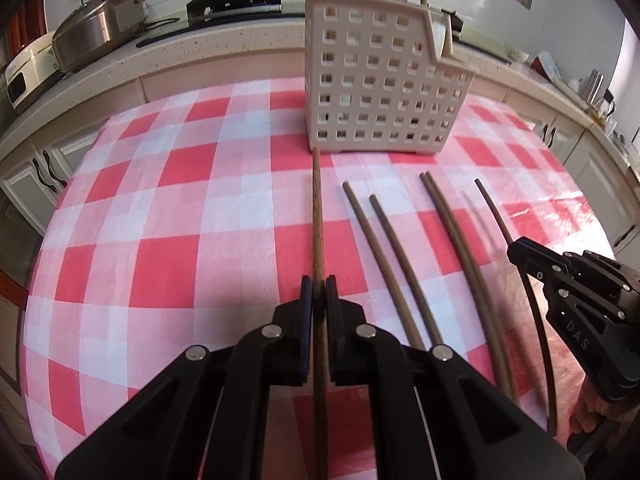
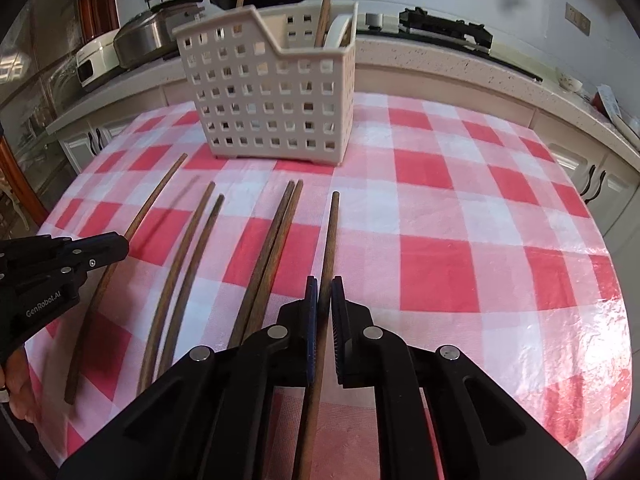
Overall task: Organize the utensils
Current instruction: 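Lift both held chopsticks upright and carry them over the basket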
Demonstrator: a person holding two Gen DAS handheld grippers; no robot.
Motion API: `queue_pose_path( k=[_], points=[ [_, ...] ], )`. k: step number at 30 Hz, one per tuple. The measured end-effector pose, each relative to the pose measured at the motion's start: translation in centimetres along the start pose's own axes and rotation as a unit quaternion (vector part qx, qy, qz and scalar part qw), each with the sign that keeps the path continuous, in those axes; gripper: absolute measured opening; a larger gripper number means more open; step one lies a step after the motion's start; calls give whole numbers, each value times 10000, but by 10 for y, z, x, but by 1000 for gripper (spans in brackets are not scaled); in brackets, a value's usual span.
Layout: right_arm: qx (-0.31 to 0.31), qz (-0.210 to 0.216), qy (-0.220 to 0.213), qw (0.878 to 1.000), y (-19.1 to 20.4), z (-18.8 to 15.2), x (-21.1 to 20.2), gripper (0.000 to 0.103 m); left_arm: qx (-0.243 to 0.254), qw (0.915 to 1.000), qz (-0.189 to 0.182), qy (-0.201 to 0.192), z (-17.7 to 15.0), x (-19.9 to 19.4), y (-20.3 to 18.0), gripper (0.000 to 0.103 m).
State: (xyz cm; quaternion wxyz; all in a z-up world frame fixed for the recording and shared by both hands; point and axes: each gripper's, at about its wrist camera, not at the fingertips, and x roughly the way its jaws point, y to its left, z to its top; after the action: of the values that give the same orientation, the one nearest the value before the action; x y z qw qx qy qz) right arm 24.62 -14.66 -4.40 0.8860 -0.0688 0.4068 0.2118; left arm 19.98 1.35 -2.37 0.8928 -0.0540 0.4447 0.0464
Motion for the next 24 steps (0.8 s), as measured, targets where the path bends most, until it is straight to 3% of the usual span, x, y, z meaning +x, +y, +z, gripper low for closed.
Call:
queue_pose_path(
  k=[24],
  points=[
    [129,160,-914,9956,-12,35,-90,8,-43,9951,-122,-977,13,-81,3,6]
  ],
)
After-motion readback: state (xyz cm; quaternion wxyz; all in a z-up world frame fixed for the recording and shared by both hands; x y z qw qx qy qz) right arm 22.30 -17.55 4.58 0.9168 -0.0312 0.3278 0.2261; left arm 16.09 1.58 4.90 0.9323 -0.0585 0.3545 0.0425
